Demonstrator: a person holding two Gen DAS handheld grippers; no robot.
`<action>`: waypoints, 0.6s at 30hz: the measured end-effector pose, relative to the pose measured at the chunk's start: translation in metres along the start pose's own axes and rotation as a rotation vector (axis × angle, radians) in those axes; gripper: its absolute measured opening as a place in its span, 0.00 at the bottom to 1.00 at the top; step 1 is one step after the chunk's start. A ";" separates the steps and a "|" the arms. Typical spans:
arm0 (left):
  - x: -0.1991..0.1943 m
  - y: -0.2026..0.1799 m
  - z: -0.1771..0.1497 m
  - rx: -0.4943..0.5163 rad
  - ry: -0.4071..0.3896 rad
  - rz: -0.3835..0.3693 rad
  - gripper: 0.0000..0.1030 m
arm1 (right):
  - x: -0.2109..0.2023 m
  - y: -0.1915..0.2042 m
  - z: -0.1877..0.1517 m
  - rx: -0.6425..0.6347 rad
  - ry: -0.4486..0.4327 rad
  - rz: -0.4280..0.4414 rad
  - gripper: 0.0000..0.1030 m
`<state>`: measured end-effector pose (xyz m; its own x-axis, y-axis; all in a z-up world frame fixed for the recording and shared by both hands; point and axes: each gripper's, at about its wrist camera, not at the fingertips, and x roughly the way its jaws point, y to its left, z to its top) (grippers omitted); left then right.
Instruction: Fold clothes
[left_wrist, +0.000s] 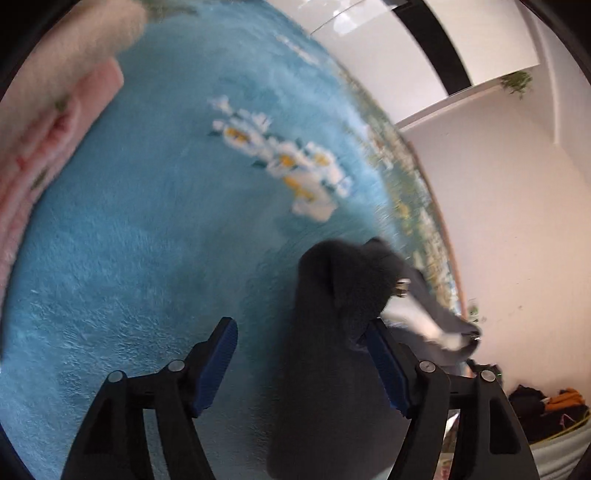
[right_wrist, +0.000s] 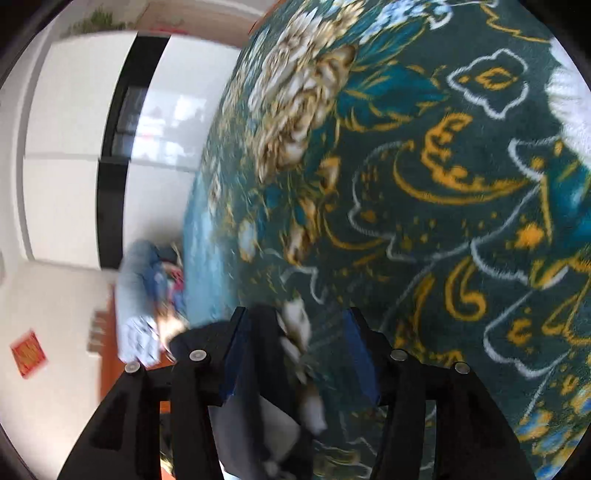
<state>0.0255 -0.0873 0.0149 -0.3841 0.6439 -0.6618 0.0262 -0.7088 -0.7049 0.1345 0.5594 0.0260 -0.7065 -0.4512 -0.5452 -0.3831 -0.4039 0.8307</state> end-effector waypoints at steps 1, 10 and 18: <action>0.006 0.000 0.003 -0.001 -0.008 -0.007 0.73 | 0.007 0.004 -0.005 -0.035 0.028 -0.005 0.54; 0.026 -0.025 0.032 0.060 -0.044 0.015 0.73 | 0.088 0.085 -0.020 -0.337 0.097 -0.119 0.54; 0.028 -0.014 0.026 0.017 0.007 -0.034 0.73 | 0.100 0.072 0.000 -0.182 0.070 -0.061 0.54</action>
<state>-0.0101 -0.0668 0.0126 -0.3782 0.6697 -0.6391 -0.0025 -0.6911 -0.7227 0.0365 0.4850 0.0311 -0.6399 -0.4729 -0.6058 -0.3056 -0.5667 0.7652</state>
